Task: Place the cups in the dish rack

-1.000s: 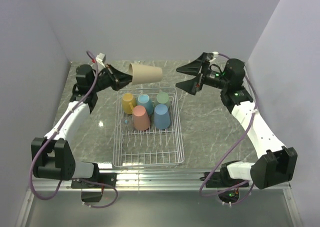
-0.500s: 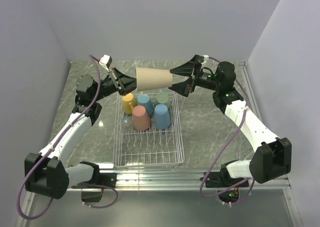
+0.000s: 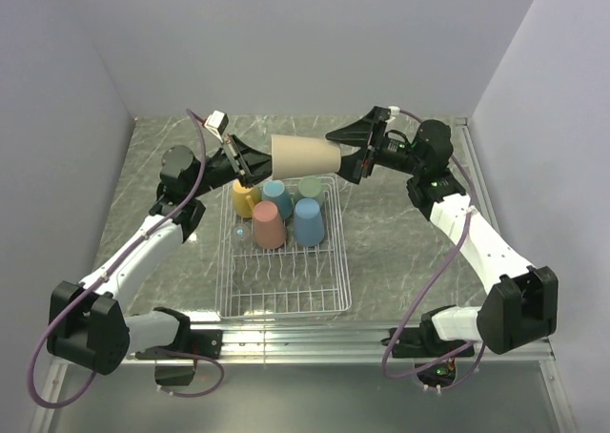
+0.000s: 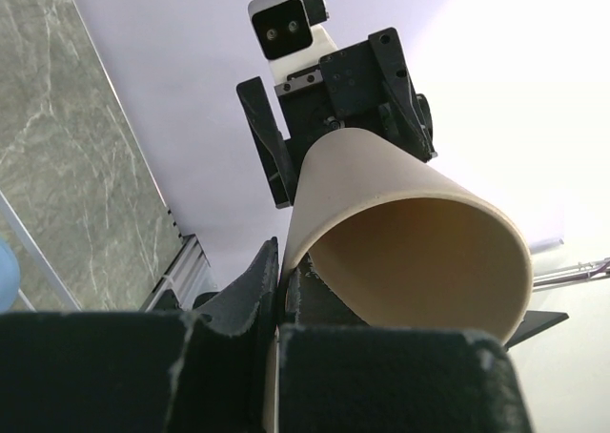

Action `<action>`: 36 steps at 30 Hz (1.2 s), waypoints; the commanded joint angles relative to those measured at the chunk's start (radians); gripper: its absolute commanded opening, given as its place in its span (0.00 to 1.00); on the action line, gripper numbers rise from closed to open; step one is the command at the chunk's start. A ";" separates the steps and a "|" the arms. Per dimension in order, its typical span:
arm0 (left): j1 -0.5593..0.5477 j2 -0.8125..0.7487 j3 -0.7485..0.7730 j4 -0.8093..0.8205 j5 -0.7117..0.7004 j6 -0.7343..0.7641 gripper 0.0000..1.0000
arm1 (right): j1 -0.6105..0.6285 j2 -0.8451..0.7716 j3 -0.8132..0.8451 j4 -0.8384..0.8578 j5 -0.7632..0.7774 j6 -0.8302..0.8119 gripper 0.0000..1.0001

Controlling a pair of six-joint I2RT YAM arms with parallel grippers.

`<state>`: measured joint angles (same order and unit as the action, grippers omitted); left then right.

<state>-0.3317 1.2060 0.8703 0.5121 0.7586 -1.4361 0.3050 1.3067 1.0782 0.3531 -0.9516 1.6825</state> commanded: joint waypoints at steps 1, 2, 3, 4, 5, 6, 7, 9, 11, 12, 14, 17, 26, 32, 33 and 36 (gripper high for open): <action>-0.018 0.000 0.029 0.026 -0.041 0.028 0.00 | 0.006 -0.057 -0.004 0.066 -0.022 0.029 0.85; -0.026 0.001 0.030 0.025 -0.045 0.031 0.00 | 0.008 -0.061 -0.006 0.069 -0.024 0.034 0.84; -0.027 0.001 0.032 0.028 -0.050 0.031 0.00 | 0.006 -0.064 -0.008 0.069 -0.029 0.039 0.84; -0.030 0.004 0.030 0.032 -0.056 0.028 0.00 | 0.006 -0.067 -0.008 0.069 -0.036 0.040 0.84; -0.035 0.006 0.024 0.045 -0.061 0.022 0.00 | 0.006 -0.072 -0.011 0.069 -0.039 0.042 0.83; -0.036 0.010 0.022 0.051 -0.064 0.019 0.00 | 0.005 -0.075 -0.015 0.069 -0.039 0.043 0.82; -0.041 0.015 0.021 0.057 -0.067 0.016 0.00 | 0.006 -0.080 -0.018 0.072 -0.042 0.046 0.82; -0.053 0.020 0.024 0.057 -0.074 0.019 0.00 | 0.006 -0.084 -0.029 0.079 -0.045 0.052 0.79; -0.067 0.027 0.033 0.039 -0.084 0.038 0.00 | 0.008 -0.086 -0.035 0.092 -0.044 0.063 0.78; -0.072 0.027 0.038 0.025 -0.099 0.048 0.00 | 0.006 -0.086 -0.035 0.095 -0.045 0.068 0.77; -0.084 0.024 0.042 -0.003 -0.114 0.072 0.00 | 0.006 -0.087 -0.032 0.095 -0.049 0.068 0.76; -0.092 0.024 0.047 -0.018 -0.131 0.082 0.00 | 0.006 -0.089 -0.024 0.086 -0.056 0.063 0.69; -0.101 0.020 0.082 -0.165 -0.166 0.161 0.42 | 0.005 -0.083 -0.024 0.064 -0.061 0.039 0.00; -0.101 -0.002 0.137 -0.391 -0.214 0.267 0.89 | 0.003 -0.093 -0.020 -0.009 -0.055 -0.024 0.00; -0.099 -0.005 0.144 -0.444 -0.217 0.281 0.92 | 0.003 -0.092 -0.020 -0.017 -0.053 -0.032 0.00; -0.099 -0.023 0.150 -0.498 -0.231 0.315 0.95 | -0.004 -0.095 -0.017 -0.051 -0.056 -0.061 0.00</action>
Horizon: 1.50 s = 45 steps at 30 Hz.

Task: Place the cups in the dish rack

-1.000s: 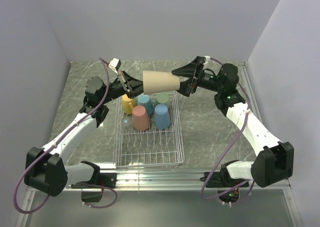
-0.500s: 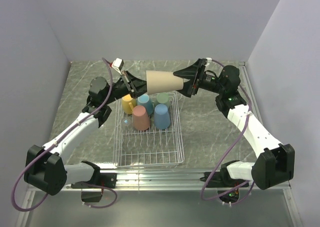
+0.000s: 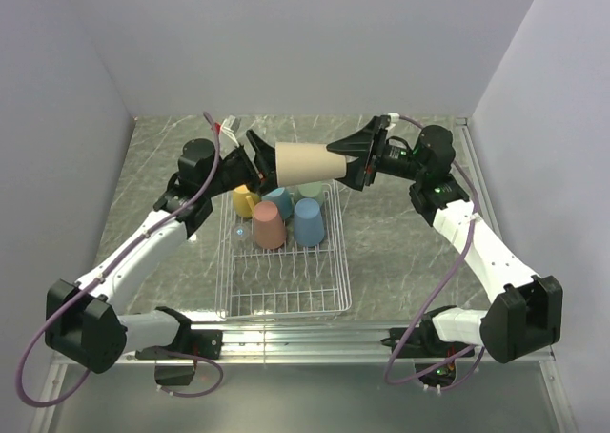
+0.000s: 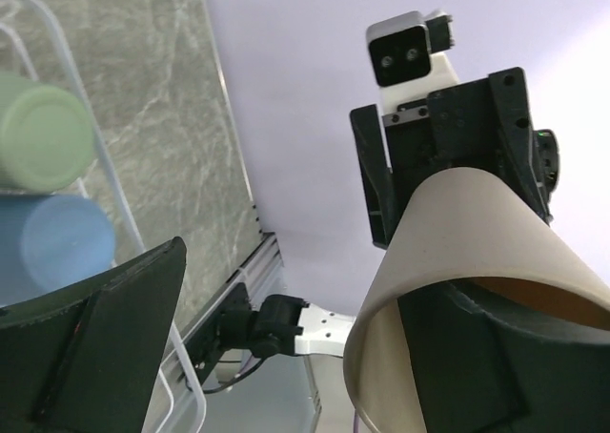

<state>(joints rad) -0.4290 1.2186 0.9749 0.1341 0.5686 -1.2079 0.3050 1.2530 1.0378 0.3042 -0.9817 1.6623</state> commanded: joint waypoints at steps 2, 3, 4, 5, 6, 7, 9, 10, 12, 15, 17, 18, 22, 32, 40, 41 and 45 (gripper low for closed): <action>0.004 -0.065 0.041 -0.175 -0.049 0.109 0.96 | -0.015 -0.046 0.024 -0.016 -0.031 -0.053 0.00; 0.007 -0.076 0.039 -0.194 -0.052 0.116 0.96 | -0.027 -0.047 0.025 -0.039 -0.034 -0.070 0.00; 0.013 -0.103 0.036 -0.220 -0.052 0.122 0.96 | -0.035 -0.050 0.024 -0.049 -0.034 -0.079 0.00; 0.025 -0.117 0.027 -0.231 -0.049 0.134 0.96 | -0.043 -0.053 0.022 -0.059 -0.037 -0.097 0.00; 0.032 -0.131 0.021 -0.241 -0.049 0.139 0.96 | -0.064 -0.053 0.021 -0.083 -0.046 -0.108 0.00; 0.050 -0.158 0.015 -0.261 -0.041 0.146 0.97 | -0.078 -0.053 0.019 -0.097 -0.051 -0.122 0.00; 0.071 -0.197 -0.007 -0.283 -0.033 0.153 0.97 | -0.119 -0.049 0.019 -0.137 -0.067 -0.163 0.00; 0.082 -0.209 -0.013 -0.295 -0.026 0.159 0.97 | -0.135 -0.046 0.024 -0.158 -0.071 -0.180 0.00; 0.121 -0.234 -0.018 -0.346 -0.027 0.180 0.96 | -0.158 -0.044 0.056 -0.288 -0.066 -0.283 0.00; 0.179 -0.272 0.014 -0.450 -0.039 0.235 0.96 | -0.173 -0.027 0.169 -0.615 -0.003 -0.559 0.00; 0.212 -0.286 0.072 -0.522 -0.085 0.298 0.96 | -0.168 -0.004 0.263 -0.794 0.079 -0.779 0.00; 0.222 -0.286 0.100 -0.621 -0.114 0.321 0.96 | -0.167 0.003 0.287 -0.947 0.115 -0.841 0.00; 0.251 -0.263 0.250 -0.793 -0.266 0.428 0.96 | -0.146 -0.022 0.320 -1.140 0.242 -1.029 0.00; 0.254 -0.209 0.234 -0.769 -0.260 0.410 0.93 | 0.178 -0.104 0.188 -1.252 0.635 -1.132 0.00; 0.254 -0.163 0.261 -0.784 -0.242 0.441 0.89 | 0.313 -0.067 0.218 -1.268 0.784 -1.121 0.00; 0.254 -0.160 0.263 -0.789 -0.242 0.444 0.89 | 0.338 -0.063 0.226 -1.274 0.799 -1.121 0.00; 0.254 -0.157 0.260 -0.789 -0.236 0.441 0.88 | 0.385 -0.059 0.228 -1.278 0.798 -1.107 0.00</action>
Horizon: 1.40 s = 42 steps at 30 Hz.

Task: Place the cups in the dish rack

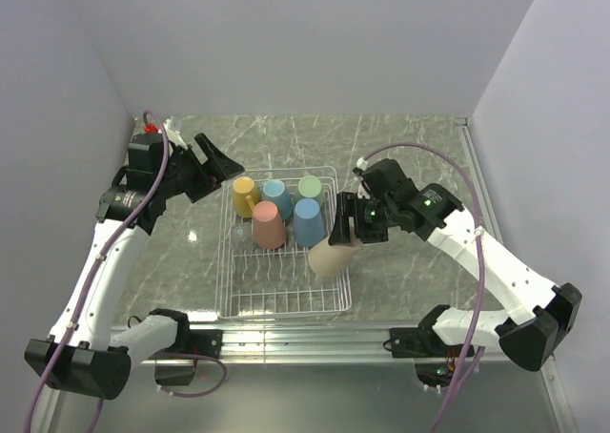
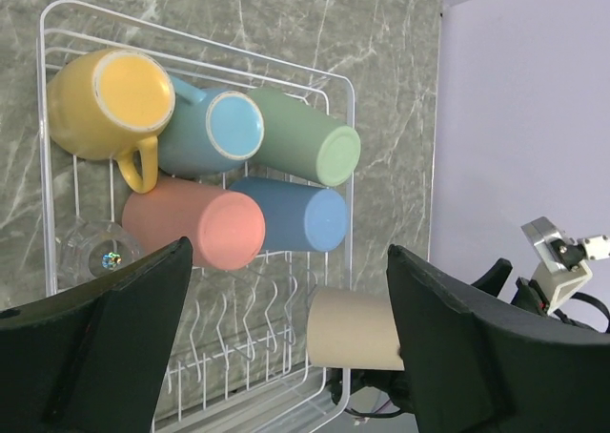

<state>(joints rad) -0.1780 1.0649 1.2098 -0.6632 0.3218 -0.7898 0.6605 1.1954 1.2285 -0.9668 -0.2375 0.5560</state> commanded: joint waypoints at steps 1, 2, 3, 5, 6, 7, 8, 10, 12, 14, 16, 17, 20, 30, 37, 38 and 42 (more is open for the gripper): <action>0.003 -0.003 0.019 0.010 0.010 0.021 0.88 | 0.037 -0.008 0.028 -0.004 0.053 0.002 0.00; 0.003 -0.008 0.016 0.010 0.008 0.020 0.88 | 0.053 -0.013 0.025 -0.004 0.053 0.004 0.00; 0.003 -0.013 0.013 0.010 0.005 0.020 0.88 | 0.059 -0.020 0.023 -0.009 0.055 0.004 0.00; 0.003 -0.022 -0.001 0.005 0.000 0.021 0.88 | 0.076 -0.025 0.034 -0.018 0.061 0.002 0.00; 0.003 -0.029 -0.006 0.005 -0.006 0.023 0.88 | 0.089 -0.031 0.042 -0.024 0.064 0.004 0.00; 0.003 -0.029 -0.013 0.002 -0.009 0.027 0.88 | 0.094 -0.031 0.063 -0.030 0.063 0.005 0.00; 0.003 -0.032 -0.016 -0.004 -0.007 0.029 0.88 | 0.100 -0.031 0.077 -0.036 0.060 0.005 0.00; 0.003 -0.037 -0.026 -0.007 -0.012 0.032 0.88 | 0.120 -0.019 0.115 -0.065 0.066 0.002 0.00; 0.003 -0.039 -0.029 -0.009 -0.013 0.035 0.88 | 0.137 -0.007 0.132 -0.094 0.078 -0.004 0.00; 0.003 -0.037 -0.029 -0.010 -0.016 0.040 0.88 | 0.154 -0.008 0.129 -0.105 0.084 -0.005 0.00; 0.003 -0.031 -0.026 -0.010 -0.020 0.044 0.88 | 0.172 -0.019 0.114 -0.116 0.086 -0.005 0.00; 0.003 -0.029 -0.026 -0.010 -0.018 0.044 0.88 | 0.178 -0.019 0.108 -0.119 0.087 -0.004 0.00; 0.003 -0.025 -0.024 -0.007 -0.017 0.044 0.88 | 0.206 -0.028 0.075 -0.127 0.098 0.001 0.00; 0.003 -0.013 -0.042 0.004 -0.013 0.049 0.88 | 0.307 -0.019 0.014 -0.102 0.130 0.048 0.00; 0.003 0.013 -0.017 0.002 -0.004 0.053 0.88 | 0.343 0.042 -0.027 -0.067 0.178 0.039 0.00; 0.003 0.018 -0.012 -0.001 -0.004 0.055 0.87 | 0.346 0.061 -0.029 -0.062 0.182 0.039 0.00; 0.003 0.030 0.013 -0.021 -0.009 0.067 0.87 | 0.366 0.102 -0.034 -0.046 0.211 0.038 0.00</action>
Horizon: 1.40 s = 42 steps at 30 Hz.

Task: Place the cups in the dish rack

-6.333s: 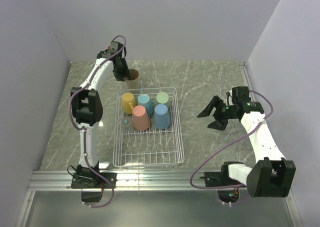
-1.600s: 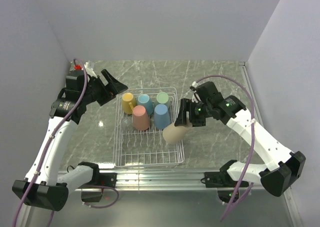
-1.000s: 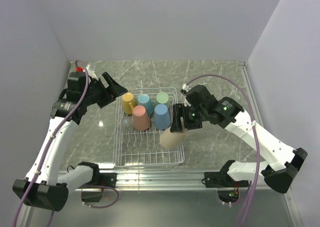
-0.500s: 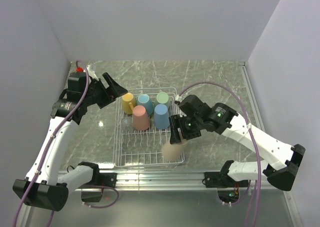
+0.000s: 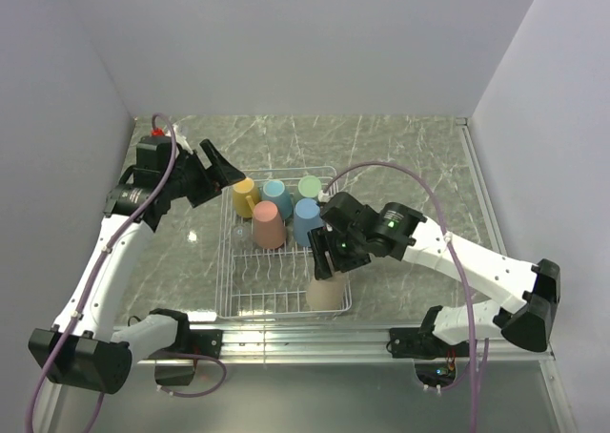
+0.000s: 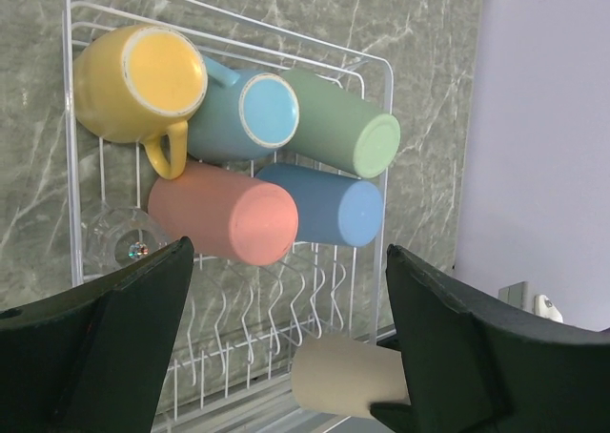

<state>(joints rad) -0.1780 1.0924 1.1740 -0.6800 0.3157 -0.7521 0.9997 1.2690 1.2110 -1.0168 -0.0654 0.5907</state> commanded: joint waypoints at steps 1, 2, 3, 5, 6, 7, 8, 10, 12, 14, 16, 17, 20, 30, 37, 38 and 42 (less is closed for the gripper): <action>0.003 0.003 0.052 -0.007 -0.004 0.031 0.87 | 0.028 0.036 -0.018 0.007 0.048 0.001 0.00; 0.003 0.003 0.053 -0.009 -0.007 0.031 0.87 | 0.036 0.052 -0.018 0.007 0.062 0.000 0.00; 0.003 0.000 0.055 -0.010 -0.009 0.034 0.87 | 0.037 0.059 -0.021 0.012 0.064 0.003 0.00; 0.003 -0.002 0.056 -0.018 -0.012 0.036 0.87 | 0.045 0.079 -0.021 0.014 0.117 0.006 0.00; 0.003 0.000 0.056 -0.019 -0.013 0.037 0.87 | 0.047 0.084 -0.018 0.014 0.133 0.008 0.00; 0.003 -0.002 0.056 -0.023 -0.015 0.037 0.87 | 0.048 0.090 -0.015 0.012 0.150 0.014 0.00; 0.003 -0.005 0.055 -0.021 -0.017 0.037 0.87 | 0.047 0.101 -0.007 0.011 0.165 0.014 0.00; 0.003 -0.003 0.058 -0.027 -0.012 0.039 0.87 | 0.048 0.109 0.031 0.001 0.205 0.017 0.00; 0.003 0.000 0.065 -0.030 -0.013 0.042 0.87 | 0.048 0.105 0.068 -0.002 0.220 0.018 0.00; 0.003 0.001 0.070 -0.035 -0.017 0.045 0.87 | 0.048 0.083 0.079 0.006 0.239 0.023 0.00; 0.003 0.001 0.075 -0.038 -0.020 0.048 0.87 | 0.051 0.058 0.064 0.018 0.236 0.021 0.00; 0.003 0.001 0.076 -0.039 -0.020 0.050 0.87 | 0.051 0.038 0.050 0.027 0.228 0.020 0.00; 0.003 -0.003 0.072 -0.038 -0.020 0.043 0.87 | 0.053 0.036 -0.004 0.043 0.196 0.017 0.00; 0.003 -0.016 0.053 -0.015 -0.012 0.028 0.87 | 0.050 0.073 -0.008 0.032 0.184 0.018 0.42; 0.003 -0.020 0.056 -0.007 -0.018 0.023 0.87 | 0.050 0.082 0.010 0.003 0.213 0.014 0.72; 0.003 -0.020 0.055 -0.007 -0.018 0.023 0.87 | 0.051 0.084 0.013 0.000 0.217 0.011 0.72; 0.003 -0.028 0.042 -0.003 -0.017 0.017 0.87 | 0.050 0.092 0.031 -0.016 0.225 0.014 0.82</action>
<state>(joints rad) -0.1780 1.0920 1.2045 -0.7193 0.3077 -0.7269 1.0496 1.3445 1.2129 -0.9569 0.0902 0.6216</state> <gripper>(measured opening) 0.874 0.804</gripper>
